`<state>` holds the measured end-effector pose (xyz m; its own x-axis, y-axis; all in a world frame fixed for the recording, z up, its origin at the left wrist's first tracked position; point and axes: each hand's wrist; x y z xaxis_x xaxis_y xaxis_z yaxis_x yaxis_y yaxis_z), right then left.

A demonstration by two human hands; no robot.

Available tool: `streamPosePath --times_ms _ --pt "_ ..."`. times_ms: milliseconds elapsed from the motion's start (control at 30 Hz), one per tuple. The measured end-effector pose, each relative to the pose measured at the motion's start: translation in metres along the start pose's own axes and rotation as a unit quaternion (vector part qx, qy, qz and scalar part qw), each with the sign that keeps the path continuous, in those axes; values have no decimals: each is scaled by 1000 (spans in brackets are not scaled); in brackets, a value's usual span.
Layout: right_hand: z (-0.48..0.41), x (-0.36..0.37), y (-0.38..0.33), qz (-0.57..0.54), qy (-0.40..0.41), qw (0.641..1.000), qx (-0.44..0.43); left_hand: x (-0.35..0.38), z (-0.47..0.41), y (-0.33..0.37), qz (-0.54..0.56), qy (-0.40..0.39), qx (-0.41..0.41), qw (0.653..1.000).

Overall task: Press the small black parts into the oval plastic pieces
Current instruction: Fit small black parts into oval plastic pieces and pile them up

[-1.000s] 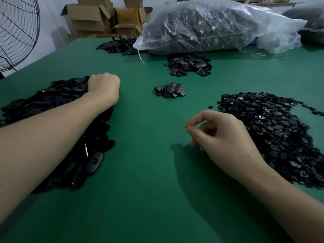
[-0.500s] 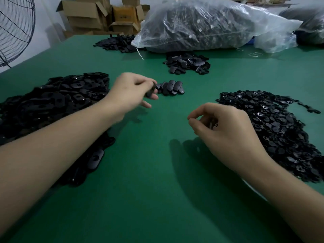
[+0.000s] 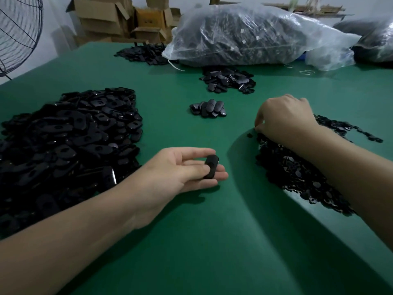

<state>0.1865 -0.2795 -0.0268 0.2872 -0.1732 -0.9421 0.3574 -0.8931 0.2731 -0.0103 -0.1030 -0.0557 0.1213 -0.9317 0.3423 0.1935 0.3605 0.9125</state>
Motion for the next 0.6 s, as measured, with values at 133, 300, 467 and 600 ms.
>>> streamPosePath --times_ms 133,300,467,600 --pt "-4 2 0 -1 7 1000 -5 -2 6 -5 0 -10 18 1000" --pt "-4 6 1 15 25 999 -29 -4 6 -6 -5 -5 39 999" --pt "18 -3 -2 -81 111 990 -15 -5 9 -12 -19 -18 73 997" --pt "69 -22 -22 -517 15 856 4 -4 10 -13 -28 -19 95 995"
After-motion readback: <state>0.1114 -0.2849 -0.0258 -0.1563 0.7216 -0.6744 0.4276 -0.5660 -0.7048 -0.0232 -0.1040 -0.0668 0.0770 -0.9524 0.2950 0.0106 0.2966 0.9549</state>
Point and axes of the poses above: each hand's wrist, its own z-axis away from the middle knuckle, its own x-axis out of the palm, y = z × x, and after that the axes turned 8 degrees about z, right-handed
